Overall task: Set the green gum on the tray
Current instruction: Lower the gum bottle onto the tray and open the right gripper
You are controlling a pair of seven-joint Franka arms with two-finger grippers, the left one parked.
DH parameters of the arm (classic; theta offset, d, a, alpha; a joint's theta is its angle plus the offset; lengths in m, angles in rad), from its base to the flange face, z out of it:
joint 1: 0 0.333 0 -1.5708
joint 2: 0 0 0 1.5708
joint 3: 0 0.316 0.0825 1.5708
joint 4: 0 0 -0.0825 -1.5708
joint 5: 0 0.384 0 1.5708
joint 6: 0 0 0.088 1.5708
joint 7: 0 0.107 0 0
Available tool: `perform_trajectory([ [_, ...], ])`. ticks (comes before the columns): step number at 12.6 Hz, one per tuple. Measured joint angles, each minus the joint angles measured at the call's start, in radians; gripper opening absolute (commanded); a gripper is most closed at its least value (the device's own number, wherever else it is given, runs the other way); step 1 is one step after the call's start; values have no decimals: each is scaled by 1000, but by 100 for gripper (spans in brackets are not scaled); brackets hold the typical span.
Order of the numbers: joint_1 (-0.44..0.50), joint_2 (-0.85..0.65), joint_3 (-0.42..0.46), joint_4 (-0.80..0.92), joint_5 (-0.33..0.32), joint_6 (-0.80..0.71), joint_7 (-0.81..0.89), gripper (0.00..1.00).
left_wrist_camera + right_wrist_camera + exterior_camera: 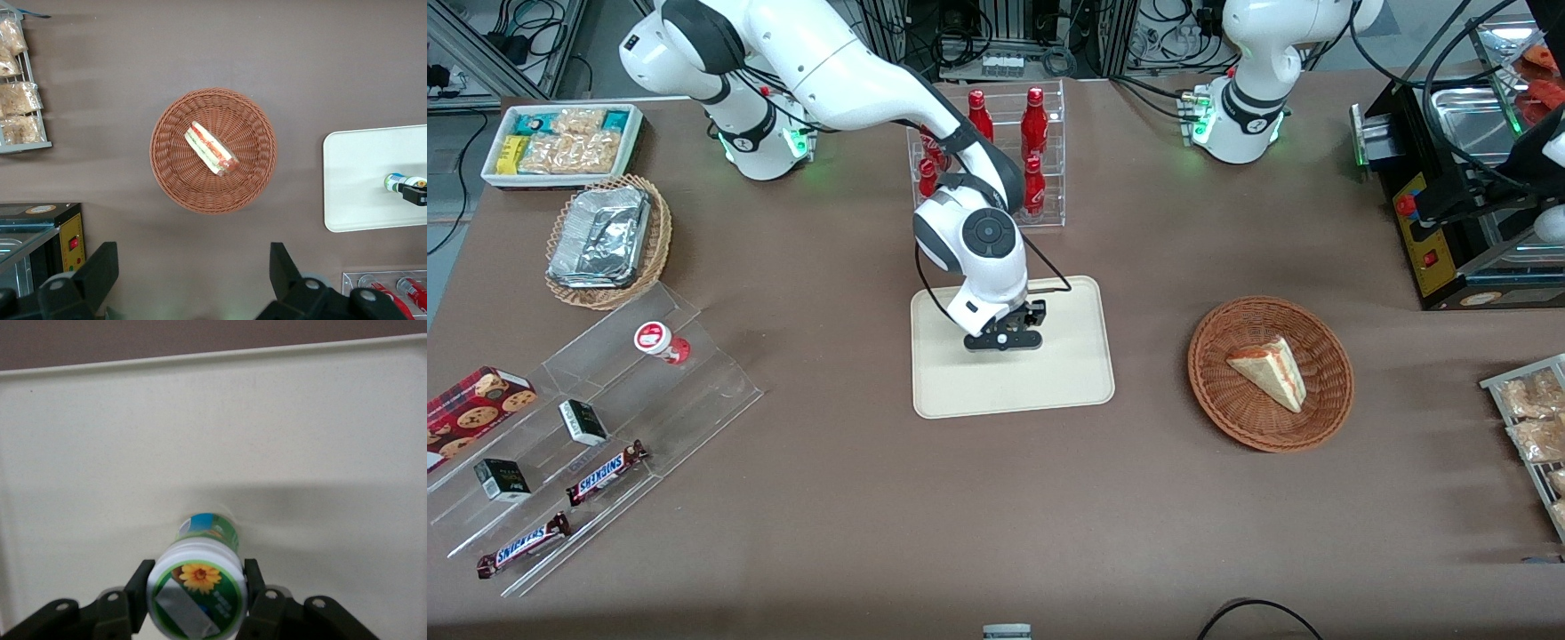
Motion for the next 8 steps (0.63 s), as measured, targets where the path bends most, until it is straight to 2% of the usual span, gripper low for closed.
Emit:
perform_trajectory([
  [1, 0, 2, 0, 0, 0, 0, 1, 31],
  [2, 0, 2, 0, -1, 0, 1, 2, 54],
  [3, 0, 2, 0, -1, 0, 1, 2, 100],
  [8, -4, -1, -5, 0, 0, 0, 4, 100],
])
